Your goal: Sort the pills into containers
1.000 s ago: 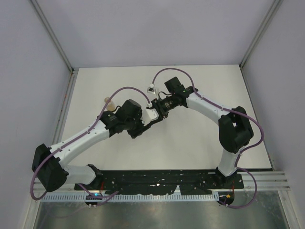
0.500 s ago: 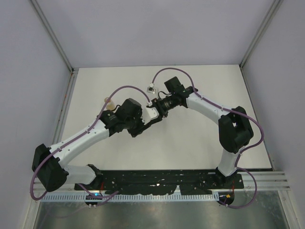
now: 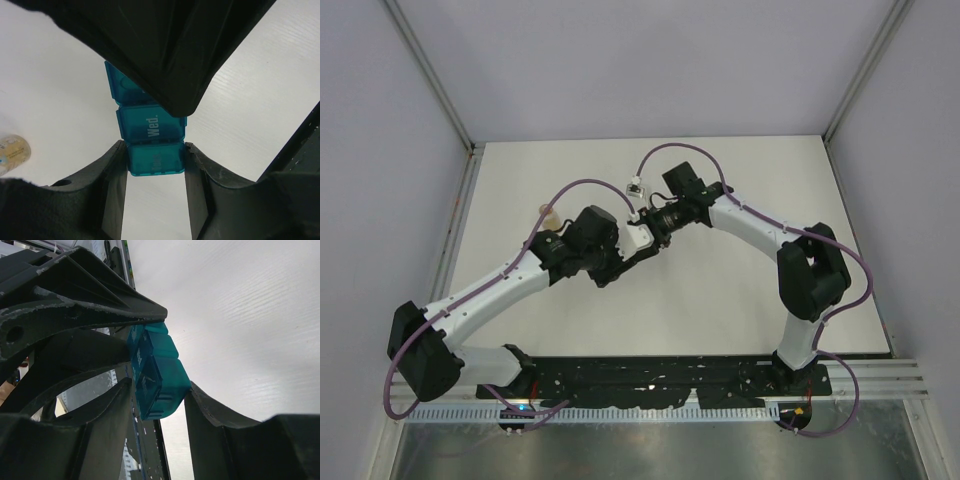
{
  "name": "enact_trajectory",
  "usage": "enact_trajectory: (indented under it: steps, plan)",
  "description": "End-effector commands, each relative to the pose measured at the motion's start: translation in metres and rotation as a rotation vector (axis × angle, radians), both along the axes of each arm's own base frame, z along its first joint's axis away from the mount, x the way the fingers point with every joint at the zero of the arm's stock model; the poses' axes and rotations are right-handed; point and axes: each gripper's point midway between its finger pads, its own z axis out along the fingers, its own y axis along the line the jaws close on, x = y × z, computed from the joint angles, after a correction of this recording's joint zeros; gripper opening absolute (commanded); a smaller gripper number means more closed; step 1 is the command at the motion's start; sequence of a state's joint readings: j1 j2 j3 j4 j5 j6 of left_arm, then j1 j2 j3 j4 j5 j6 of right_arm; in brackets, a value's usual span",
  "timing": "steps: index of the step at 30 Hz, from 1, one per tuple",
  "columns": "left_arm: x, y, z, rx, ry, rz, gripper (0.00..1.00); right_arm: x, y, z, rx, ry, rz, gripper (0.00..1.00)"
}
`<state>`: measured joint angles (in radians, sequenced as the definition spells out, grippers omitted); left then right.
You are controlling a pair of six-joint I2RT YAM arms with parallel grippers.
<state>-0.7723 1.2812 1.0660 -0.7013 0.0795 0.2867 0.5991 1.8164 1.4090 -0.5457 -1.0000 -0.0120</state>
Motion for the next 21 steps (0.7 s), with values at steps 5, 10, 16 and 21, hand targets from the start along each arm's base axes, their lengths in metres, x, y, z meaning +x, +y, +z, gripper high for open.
enact_trajectory:
  steps: [5,10,16,21]
  plan:
    - [0.0112,-0.0169,0.0247,-0.08,-0.057,-0.002,0.0,-0.0051,0.0116,0.0117,0.048,-0.011,0.04,0.4]
    - [0.0104,-0.0168,0.0239,-0.079,-0.053,-0.004,0.0,-0.0058,0.0117,0.0106,0.048,-0.005,0.042,0.24]
    - [0.0104,-0.0169,0.0234,-0.078,-0.052,-0.004,0.0,-0.006,0.0129,0.0119,0.058,-0.001,0.051,0.11]
    - [0.0101,-0.0178,0.0213,-0.075,-0.044,-0.007,0.0,-0.0077,0.0139,0.0138,0.065,0.038,0.043,0.05]
